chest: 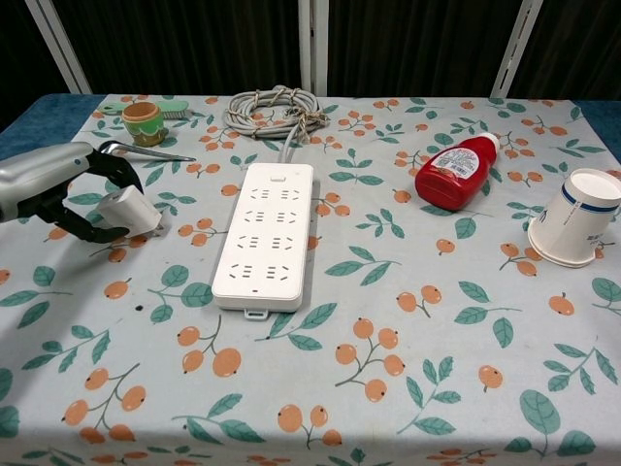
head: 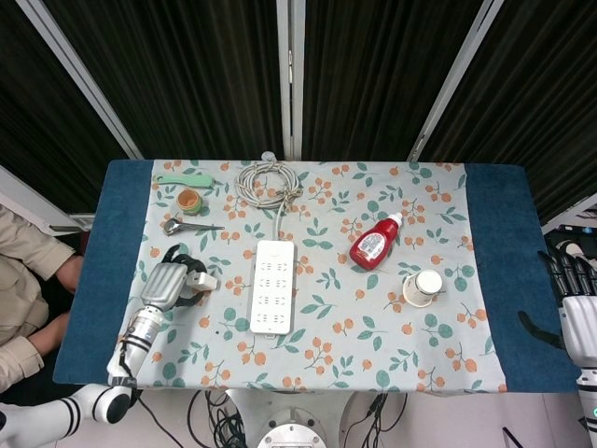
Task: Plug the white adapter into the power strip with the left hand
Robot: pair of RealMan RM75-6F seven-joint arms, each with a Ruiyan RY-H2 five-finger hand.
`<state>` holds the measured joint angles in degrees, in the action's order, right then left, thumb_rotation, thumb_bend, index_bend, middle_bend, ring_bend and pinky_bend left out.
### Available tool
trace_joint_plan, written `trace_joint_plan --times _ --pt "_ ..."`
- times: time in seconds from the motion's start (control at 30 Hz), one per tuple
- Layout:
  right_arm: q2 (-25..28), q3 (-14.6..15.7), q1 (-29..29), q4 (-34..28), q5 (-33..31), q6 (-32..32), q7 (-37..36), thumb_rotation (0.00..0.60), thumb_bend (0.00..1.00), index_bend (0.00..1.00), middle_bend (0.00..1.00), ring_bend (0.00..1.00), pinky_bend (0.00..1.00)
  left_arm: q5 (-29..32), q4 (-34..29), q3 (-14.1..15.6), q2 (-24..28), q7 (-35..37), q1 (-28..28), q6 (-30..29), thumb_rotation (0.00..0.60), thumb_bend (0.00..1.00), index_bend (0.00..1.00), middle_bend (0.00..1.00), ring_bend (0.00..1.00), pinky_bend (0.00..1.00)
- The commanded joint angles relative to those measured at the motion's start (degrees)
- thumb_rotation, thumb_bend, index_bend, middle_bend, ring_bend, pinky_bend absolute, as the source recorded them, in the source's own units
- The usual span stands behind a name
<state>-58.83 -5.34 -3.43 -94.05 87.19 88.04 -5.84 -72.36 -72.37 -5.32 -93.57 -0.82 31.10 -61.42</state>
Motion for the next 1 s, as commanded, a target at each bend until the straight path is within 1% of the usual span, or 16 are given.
trace_joint_plan --times 0.03,0.17,0.27,0.37,0.43,0.5,0.63,0.77,0.87,1.0 --pt "0.0 0.0 0.0 0.0 0.0 0.0 0.1 0.6 0.16 0.0 0.0 0.0 0.0 -0.1 0.1 -0.2 -0.1 -0.1 0.1 0.3 0.6 0.28 0.4 0.39 0.21 0.06" --pt "-0.1 0.1 0.0 -0.2 0.0 0.0 0.2 0.6 0.16 0.0 0.0 0.0 0.0 0.0 0.6 -0.6 -0.4 -0.3 0.4 0.8 0.6 0.3 0.41 0.4 0.22 0.07" --pt "0.0 0.1 0.2 -0.3 -0.1 0.1 0.3 0.6 0.16 0.0 0.0 0.0 0.0 0.0 1.3 -0.8 -0.6 -0.5 0.4 1.1 0.6 0.32 0.44 0.44 0.25 0.09" --pt "0.0 0.1 0.3 -0.5 -0.2 0.3 0.4 0.6 0.16 0.0 0.0 0.0 0.0 -0.3 2.0 -1.1 -0.8 -0.4 0.5 1.2 0.6 0.35 0.51 0.53 0.33 0.16" --pt "0.0 0.2 0.4 -0.5 -0.1 0.4 0.5 0.6 0.16 0.0 0.0 0.0 0.0 -0.7 2.0 -1.2 -0.4 0.1 0.8 1.6 0.6 0.36 0.58 0.6 0.39 0.24" --pt "-0.1 0.2 0.4 -0.6 -0.1 0.5 0.5 0.6 0.16 0.0 0.0 0.0 0.0 -1.6 1.3 -1.4 0.6 0.3 1.4 1.9 0.6 0.37 0.62 0.64 0.43 0.29" --pt "-0.4 0.2 0.3 -0.7 -0.1 0.3 0.9 0.6 0.16 0.0 0.0 0.0 0.0 -4.1 -2.0 -2.0 3.0 -1.7 3.1 1.6 0.6 0.37 0.65 0.69 0.48 0.33" --pt "-0.7 0.1 0.0 -0.8 0.0 0.0 1.1 0.6 0.16 0.0 0.0 0.0 0.0 -5.2 -7.3 -3.3 5.3 -7.0 5.8 2.8 0.6 0.37 0.67 0.74 0.54 0.39" --pt "-0.4 0.0 -0.1 -1.2 0.2 0.0 1.7 0.6 0.16 0.0 0.0 0.0 0.0 -3.2 -11.3 -4.5 6.4 -11.0 7.7 5.1 0.6 0.37 0.7 0.77 0.59 0.38" --pt "0.0 -0.2 -0.2 -1.7 0.0 0.1 2.0 0.6 0.16 0.0 0.0 0.0 0.0 2.2 -14.8 -7.1 5.7 -17.0 10.2 6.9 0.6 0.37 0.7 0.77 0.6 0.38"
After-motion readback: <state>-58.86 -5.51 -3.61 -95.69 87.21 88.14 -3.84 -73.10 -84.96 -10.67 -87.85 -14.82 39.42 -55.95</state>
